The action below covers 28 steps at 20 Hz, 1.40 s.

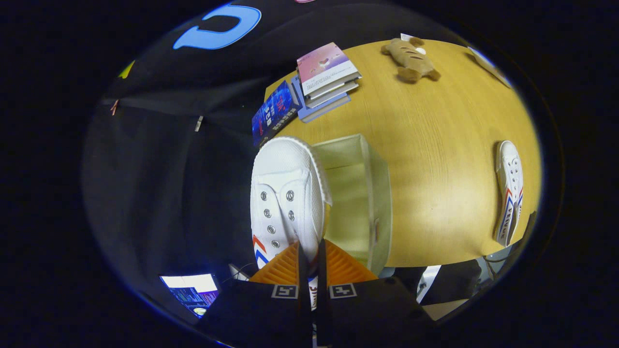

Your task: Open the storage box then place both shoes into the box .Put the left shoe in first, then the right shoe, with the right side of both shoes facing outward in a uniform manner.

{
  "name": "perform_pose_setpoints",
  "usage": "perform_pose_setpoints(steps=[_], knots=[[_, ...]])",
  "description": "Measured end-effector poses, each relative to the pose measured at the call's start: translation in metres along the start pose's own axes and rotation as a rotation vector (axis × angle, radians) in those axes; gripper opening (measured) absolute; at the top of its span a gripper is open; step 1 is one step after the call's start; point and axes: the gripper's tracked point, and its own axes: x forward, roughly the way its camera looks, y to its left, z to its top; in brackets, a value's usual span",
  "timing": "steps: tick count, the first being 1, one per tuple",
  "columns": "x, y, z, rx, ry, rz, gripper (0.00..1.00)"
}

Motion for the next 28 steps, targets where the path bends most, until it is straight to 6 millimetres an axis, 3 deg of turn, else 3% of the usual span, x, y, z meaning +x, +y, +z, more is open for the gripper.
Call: perform_pose_setpoints(steps=[4, 10, 17, 20, 22, 24, 28], knots=[[0.043, 0.001, -0.005, 0.017, 0.023, -0.064, 0.09], [0.099, -0.021, 0.004, 0.029, 0.008, -0.212, 0.08], [0.151, -0.035, -0.021, -0.004, 0.079, -0.315, 0.10], [0.159, -0.040, -0.031, -0.027, 0.107, -0.324, 0.20], [0.154, -0.038, -0.029, -0.039, 0.119, -0.306, 0.25], [0.149, -0.039, -0.026, -0.043, 0.114, -0.294, 0.36], [0.125, -0.023, -0.023, -0.063, 0.093, -0.183, 0.81]])
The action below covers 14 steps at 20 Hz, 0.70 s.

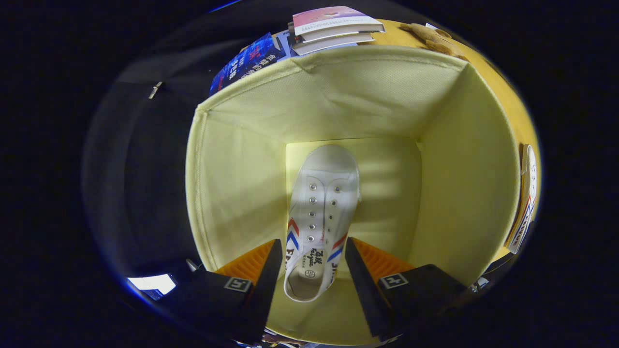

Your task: Open the storage box then place both shoes into the box .Put the left shoe in first, then the right shoe, with the right side of both shoes facing outward in a uniform manner.

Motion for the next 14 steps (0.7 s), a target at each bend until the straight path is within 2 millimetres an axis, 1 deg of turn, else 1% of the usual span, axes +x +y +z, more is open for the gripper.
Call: perform_pose_setpoints(steps=[1, 2, 3, 5, 7, 9, 11, 12, 14], knots=[[-0.009, 0.004, -0.002, -0.003, -0.008, 0.031, 0.87], [-0.019, 0.011, -0.002, -0.007, -0.022, 0.072, 0.86], [-0.031, 0.017, -0.002, -0.018, -0.039, 0.108, 0.92], [-0.057, 0.017, -0.001, -0.071, -0.087, 0.141, 0.95], [-0.088, 0.018, 0.003, -0.122, -0.154, 0.186, 0.95], [-0.123, 0.014, 0.013, -0.150, -0.241, 0.230, 0.95], [-0.155, -0.003, 0.024, -0.153, -0.319, 0.252, 0.95], [-0.170, -0.017, 0.030, -0.146, -0.357, 0.247, 0.95], [-0.199, -0.056, 0.043, -0.123, -0.424, 0.208, 0.95]])
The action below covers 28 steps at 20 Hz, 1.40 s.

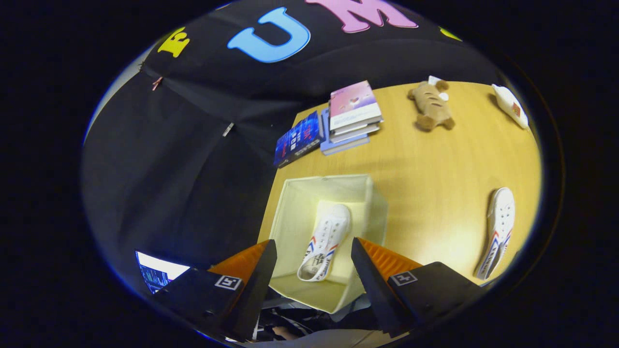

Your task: Open the storage box then place both shoes into the box .Put the left shoe in first, then the right shoe, with the right side of both shoes facing outward in a uniform manner.

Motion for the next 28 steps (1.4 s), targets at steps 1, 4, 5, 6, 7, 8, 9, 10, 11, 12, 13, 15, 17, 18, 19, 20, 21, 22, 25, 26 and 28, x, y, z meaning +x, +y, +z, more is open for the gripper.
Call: perform_pose_setpoints(steps=[1, 4, 5, 6, 7, 8, 9, 10, 11, 12, 13, 15, 17, 18, 19, 20, 21, 22, 25, 26, 28], knots=[[-0.015, -0.021, 0.008, 0.007, -0.027, -0.032, 0.95], [-0.051, -0.102, 0.024, 0.011, -0.085, -0.170, 0.95], [-0.061, -0.129, 0.025, 0.022, -0.093, -0.218, 0.95], [-0.071, -0.154, 0.023, 0.037, -0.099, -0.259, 0.95], [-0.080, -0.179, 0.021, 0.058, -0.101, -0.300, 0.95], [-0.085, -0.204, 0.019, 0.073, -0.100, -0.337, 0.95], [-0.090, -0.230, 0.013, 0.081, -0.088, -0.377, 0.95], [-0.093, -0.252, 0.006, 0.088, -0.069, -0.409, 0.95], [-0.091, -0.269, 0.001, 0.095, -0.050, -0.428, 0.95], [-0.090, -0.285, -0.005, 0.104, -0.037, -0.444, 0.95], [-0.087, -0.299, -0.010, 0.110, -0.021, -0.457, 0.94], [-0.078, -0.323, -0.021, 0.102, 0.014, -0.474, 0.91], [-0.068, -0.348, -0.037, 0.082, 0.079, -0.498, 0.86], [-0.064, -0.356, -0.045, 0.080, 0.112, -0.504, 0.85], [-0.058, -0.364, -0.052, 0.079, 0.141, -0.508, 0.85], [-0.052, -0.373, -0.057, 0.074, 0.165, -0.519, 0.85], [-0.050, -0.381, -0.062, 0.068, 0.190, -0.526, 0.84], [-0.048, -0.388, -0.066, 0.067, 0.207, -0.538, 0.80], [-0.041, -0.392, -0.069, 0.092, 0.235, -0.511, 0.78], [-0.038, -0.392, -0.071, 0.097, 0.245, -0.500, 0.78], [-0.033, -0.393, -0.071, 0.081, 0.266, -0.489, 0.78]])
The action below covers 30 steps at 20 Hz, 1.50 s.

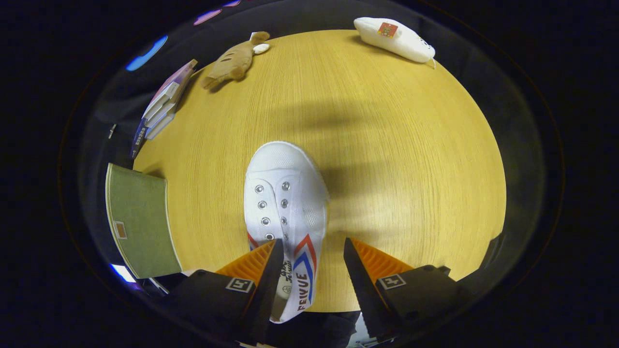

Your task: Open the storage box then place both shoes into the box .Put the left shoe in first, then the right shoe, with the right side of both shoes facing outward in a uniform manner.

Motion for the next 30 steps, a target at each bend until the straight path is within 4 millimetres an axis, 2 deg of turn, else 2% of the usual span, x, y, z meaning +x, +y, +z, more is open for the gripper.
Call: perform_pose_setpoints(steps=[2, 4, 5, 7, 8, 11, 15, 19, 22, 27, 30], knots=[[0.007, 0.006, -0.001, -0.022, 0.013, 0.015, 0.77], [0.011, 0.007, 0.000, -0.031, 0.027, 0.006, 0.57], [0.008, 0.005, -0.003, -0.037, 0.050, -0.002, 0.53], [0.005, 0.006, -0.001, 0.018, 0.075, 0.012, 0.27], [0.001, 0.005, -0.003, 0.058, 0.093, 0.024, 0.22], [-0.013, 0.009, -0.012, 0.102, 0.111, 0.043, 0.21], [-0.043, 0.033, -0.015, 0.128, 0.091, 0.110, 0.21], [-0.080, 0.075, -0.005, 0.151, 0.048, 0.177, 0.21], [-0.112, 0.119, 0.005, 0.112, 0.012, 0.230, 0.22], [-0.157, 0.213, 0.020, 0.063, -0.034, 0.357, 0.21], [-0.175, 0.270, 0.019, 0.054, -0.017, 0.427, 0.21]])
